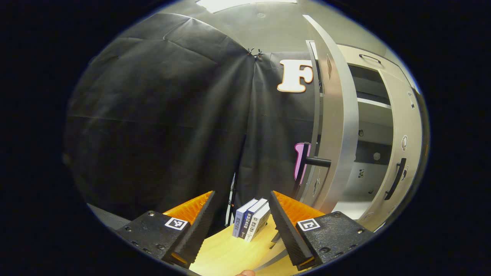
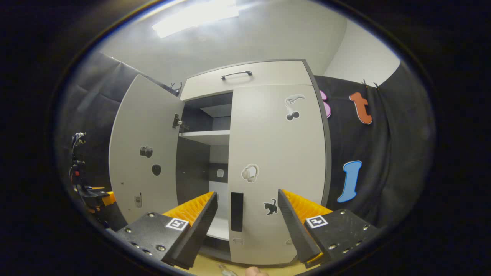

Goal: Grasp the bottle in the cabinet with the left hand and place it on the coaster, then close the right door with the right hand and the left door with the left hand.

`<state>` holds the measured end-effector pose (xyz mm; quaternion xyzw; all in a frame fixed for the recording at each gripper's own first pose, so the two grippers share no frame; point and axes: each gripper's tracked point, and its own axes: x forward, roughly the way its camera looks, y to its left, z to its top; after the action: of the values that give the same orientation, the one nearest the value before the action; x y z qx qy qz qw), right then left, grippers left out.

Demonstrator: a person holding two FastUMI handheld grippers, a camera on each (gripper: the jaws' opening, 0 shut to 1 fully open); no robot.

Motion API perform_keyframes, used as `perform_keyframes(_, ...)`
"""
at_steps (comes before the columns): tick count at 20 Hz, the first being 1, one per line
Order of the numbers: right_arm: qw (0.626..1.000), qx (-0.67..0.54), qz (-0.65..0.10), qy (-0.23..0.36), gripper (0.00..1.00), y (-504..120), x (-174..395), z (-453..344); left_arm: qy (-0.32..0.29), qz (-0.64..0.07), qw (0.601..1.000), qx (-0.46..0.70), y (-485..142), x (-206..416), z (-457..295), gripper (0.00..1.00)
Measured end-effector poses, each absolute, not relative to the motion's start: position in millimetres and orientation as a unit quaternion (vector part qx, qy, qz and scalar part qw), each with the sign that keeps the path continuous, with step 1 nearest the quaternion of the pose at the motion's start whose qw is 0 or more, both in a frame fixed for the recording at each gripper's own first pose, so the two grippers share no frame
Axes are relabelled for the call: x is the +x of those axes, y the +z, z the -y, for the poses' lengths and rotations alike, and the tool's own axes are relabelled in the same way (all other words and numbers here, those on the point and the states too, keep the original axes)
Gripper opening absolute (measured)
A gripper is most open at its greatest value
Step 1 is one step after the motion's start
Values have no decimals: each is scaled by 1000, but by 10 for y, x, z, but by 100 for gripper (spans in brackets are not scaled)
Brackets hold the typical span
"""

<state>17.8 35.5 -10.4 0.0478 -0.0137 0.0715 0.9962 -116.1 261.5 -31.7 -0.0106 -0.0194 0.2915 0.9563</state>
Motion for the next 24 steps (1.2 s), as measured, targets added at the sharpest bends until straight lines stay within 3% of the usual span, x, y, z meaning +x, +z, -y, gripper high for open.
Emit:
perform_keyframes(2, 996, 49, 14, 72, 95, -93, 165, -360, 287, 18, 958, -12, -320, -1166, -2569, 83)
perform_keyframes(10, 996, 49, 16, 76, 95, -58, 90, -368, 245, 10, 969, -15, -347, -1119, -2240, 82)
perform_keyframes(12, 996, 48, 16, 75, 95, -51, 60, -358, 232, 5, 973, -15, -369, -1099, -2135, 89)
perform_keyframes(23, 998, 33, 15, 57, 95, -39, -43, -170, 129, -13, 991, -31, -477, -815, -1418, 89)
perform_keyframes(24, 998, 32, 15, 54, 95, -43, -45, -137, 119, -14, 992, -31, -483, -782, -1339, 83)
